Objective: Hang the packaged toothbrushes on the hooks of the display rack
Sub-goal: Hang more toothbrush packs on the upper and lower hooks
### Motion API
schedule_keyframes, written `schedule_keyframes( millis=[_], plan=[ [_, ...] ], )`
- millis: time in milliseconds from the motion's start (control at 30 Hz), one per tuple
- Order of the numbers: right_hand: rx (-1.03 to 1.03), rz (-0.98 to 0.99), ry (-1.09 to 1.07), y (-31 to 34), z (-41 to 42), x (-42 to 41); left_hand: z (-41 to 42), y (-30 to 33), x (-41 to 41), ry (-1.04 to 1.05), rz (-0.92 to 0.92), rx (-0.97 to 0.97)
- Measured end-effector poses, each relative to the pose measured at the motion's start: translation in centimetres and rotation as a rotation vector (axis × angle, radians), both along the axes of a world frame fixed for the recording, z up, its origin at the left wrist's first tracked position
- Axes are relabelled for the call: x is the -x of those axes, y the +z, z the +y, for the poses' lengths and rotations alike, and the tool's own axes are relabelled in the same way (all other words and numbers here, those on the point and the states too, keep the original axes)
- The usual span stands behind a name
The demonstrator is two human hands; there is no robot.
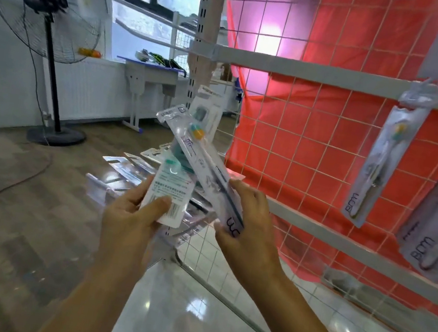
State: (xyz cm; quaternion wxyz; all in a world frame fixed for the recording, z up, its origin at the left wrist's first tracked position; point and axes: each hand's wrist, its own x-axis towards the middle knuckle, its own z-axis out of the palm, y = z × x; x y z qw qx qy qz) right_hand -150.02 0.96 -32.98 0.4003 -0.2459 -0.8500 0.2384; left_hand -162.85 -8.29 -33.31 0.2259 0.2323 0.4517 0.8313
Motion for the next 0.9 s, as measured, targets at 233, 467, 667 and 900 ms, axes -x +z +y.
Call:
schedule_keyframes(
  millis=[233,467,667,900],
  plan=[
    [-0.053,0.095,-0.123,-1.7,1.2,-4.0,2.1,-0.1,-4.1,-0.238,-0.125,-0.049],
    [0.0,0.189,-0.097,-3.0,1.9,-7.0,2.6,-0.6,-6.1,-0.592,-0.151,0.024],
    [-0.093,0.171,-0.179,-3.5,1.8,-8.4,3.6,-1.6,-6.3,-0.821,-0.227,-0.016],
    [-0.058,0.169,-0.22,-4.5,1.9,-8.8,3.8,-2.8,-6.8,-0.92,-0.467,-0.107]
  ],
)
